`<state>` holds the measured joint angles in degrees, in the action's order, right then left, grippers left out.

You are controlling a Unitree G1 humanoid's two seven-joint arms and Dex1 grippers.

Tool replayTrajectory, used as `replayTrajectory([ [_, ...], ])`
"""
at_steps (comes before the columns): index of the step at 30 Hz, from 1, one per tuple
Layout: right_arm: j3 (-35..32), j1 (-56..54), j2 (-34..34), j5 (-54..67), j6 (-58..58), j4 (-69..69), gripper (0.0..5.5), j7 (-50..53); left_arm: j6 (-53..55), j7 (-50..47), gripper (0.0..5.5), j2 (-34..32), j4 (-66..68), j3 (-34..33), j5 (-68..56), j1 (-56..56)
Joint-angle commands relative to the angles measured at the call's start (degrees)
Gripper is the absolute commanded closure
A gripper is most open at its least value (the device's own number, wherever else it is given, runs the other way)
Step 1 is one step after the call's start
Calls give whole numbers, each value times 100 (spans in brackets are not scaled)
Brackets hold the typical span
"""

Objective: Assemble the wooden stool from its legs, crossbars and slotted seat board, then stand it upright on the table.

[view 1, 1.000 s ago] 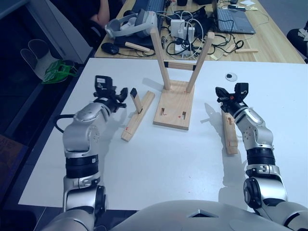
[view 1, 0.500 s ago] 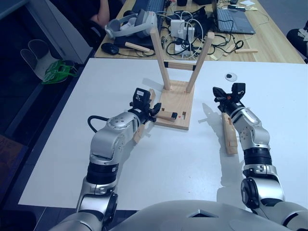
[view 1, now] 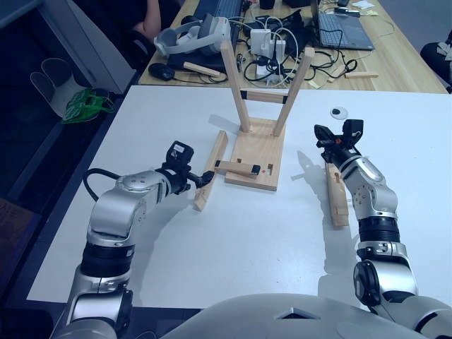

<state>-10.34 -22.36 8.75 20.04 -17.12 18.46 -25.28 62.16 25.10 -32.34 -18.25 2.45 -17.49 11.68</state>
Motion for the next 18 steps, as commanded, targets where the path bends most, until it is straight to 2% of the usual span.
replayTrajectory([
  [1, -32, -24, -30, 61, -17, -8, 550, 68, 96, 273, 123, -239, 225, 219, -14, 24],
  [9, 10, -110, -83, 68, 27, 76, 550, 97, 188, 439, 123, -98, 468, 566, -2, 144],
  [18, 48, -202, -177, 46, 133, 205, 550, 91, -120, 851, 258, -262, 1442, 1038, 204, 565],
])
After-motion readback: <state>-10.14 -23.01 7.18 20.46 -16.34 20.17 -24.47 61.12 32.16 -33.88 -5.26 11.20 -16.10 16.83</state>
